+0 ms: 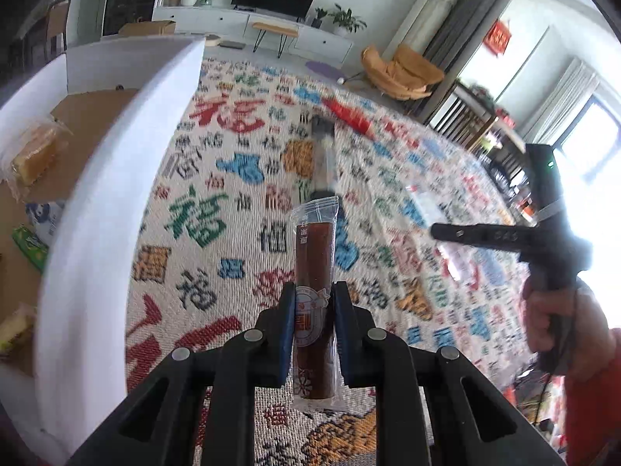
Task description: Organize snacks
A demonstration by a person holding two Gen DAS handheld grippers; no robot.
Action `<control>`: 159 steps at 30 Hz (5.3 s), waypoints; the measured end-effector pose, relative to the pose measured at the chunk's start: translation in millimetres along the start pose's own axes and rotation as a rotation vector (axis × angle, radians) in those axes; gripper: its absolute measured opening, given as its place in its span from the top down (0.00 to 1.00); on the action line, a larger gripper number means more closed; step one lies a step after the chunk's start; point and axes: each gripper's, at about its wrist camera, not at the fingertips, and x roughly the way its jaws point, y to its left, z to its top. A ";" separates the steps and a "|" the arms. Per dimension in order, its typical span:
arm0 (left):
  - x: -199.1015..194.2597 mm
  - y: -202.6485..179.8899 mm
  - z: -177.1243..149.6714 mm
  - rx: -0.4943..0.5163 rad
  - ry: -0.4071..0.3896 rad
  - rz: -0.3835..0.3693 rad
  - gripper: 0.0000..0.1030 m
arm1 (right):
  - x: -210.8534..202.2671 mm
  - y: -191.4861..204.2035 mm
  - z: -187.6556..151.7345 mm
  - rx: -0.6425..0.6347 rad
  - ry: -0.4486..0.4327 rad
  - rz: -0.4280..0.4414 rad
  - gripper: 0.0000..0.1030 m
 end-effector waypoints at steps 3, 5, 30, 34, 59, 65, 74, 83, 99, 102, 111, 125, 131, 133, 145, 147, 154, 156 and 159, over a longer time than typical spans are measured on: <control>-63.2 27.5 31.1 -0.034 -0.108 0.032 0.82 | -23.5 80.0 17.5 -0.059 -0.042 0.170 0.82; -96.9 57.1 47.0 -0.073 -0.155 0.096 0.82 | -39.0 149.0 32.1 -0.136 -0.075 0.273 0.82; 45.0 -57.0 13.8 0.144 0.000 0.153 0.00 | 5.0 -29.8 -29.5 -0.101 -0.265 -0.316 0.26; 96.6 -33.4 42.5 0.177 -0.060 0.239 0.00 | 9.3 -52.5 -22.7 -0.144 -0.343 -0.345 0.26; 173.4 4.4 37.0 0.196 0.002 0.370 0.00 | 39.2 -78.5 -13.0 -0.073 -0.276 -0.321 0.13; 173.5 4.8 37.7 0.195 0.002 0.368 0.00 | 38.7 -71.0 -14.5 -0.098 -0.283 -0.377 0.11; 173.4 4.8 37.8 0.195 0.003 0.368 0.00 | 39.6 -57.9 -16.6 -0.148 -0.296 -0.475 0.09; 173.0 4.5 37.4 0.196 0.004 0.370 0.00 | 39.3 -63.9 -15.4 -0.124 -0.287 -0.443 0.08; 173.4 5.1 38.7 0.188 0.004 0.370 0.00 | 38.7 -82.7 -11.9 -0.049 -0.273 -0.329 0.07; 151.8 6.3 24.5 0.050 0.092 0.428 0.02 | 38.9 -80.7 -11.9 -0.047 -0.273 -0.336 0.07; 14.0 -48.7 -33.0 -0.216 -0.049 0.317 0.01 | 37.5 -83.9 -10.6 -0.017 -0.279 -0.353 0.07; -2.1 -90.5 -32.1 -0.130 -0.050 0.316 0.01 | 38.9 -87.1 -11.0 -0.014 -0.271 -0.318 0.06; 67.4 -78.5 -7.4 -0.068 0.028 0.370 0.01 | 38.5 -87.3 -11.5 -0.013 -0.275 -0.309 0.06; 91.2 -74.1 10.4 -0.062 0.024 0.356 0.01 | 37.8 -87.3 -11.9 -0.015 -0.275 -0.309 0.06; 241.1 -86.9 109.1 0.121 0.048 0.423 0.18 | 37.4 -85.6 -12.7 -0.021 -0.276 -0.306 0.06; 251.4 -80.7 107.8 0.129 0.057 0.404 0.44 | 37.8 -84.7 -12.4 -0.021 -0.276 -0.307 0.06; 190.5 -51.5 68.7 0.093 0.027 0.337 0.80 | 31.2 -82.6 0.3 -0.033 -0.257 -0.189 0.07; 168.8 -37.7 51.4 0.065 0.013 0.334 0.80 | 20.5 -71.4 34.9 -0.104 -0.321 -0.097 0.07; 150.6 -17.9 29.2 -0.002 0.005 0.332 0.80 | 35.9 -32.0 118.9 -0.325 -0.325 -0.048 0.08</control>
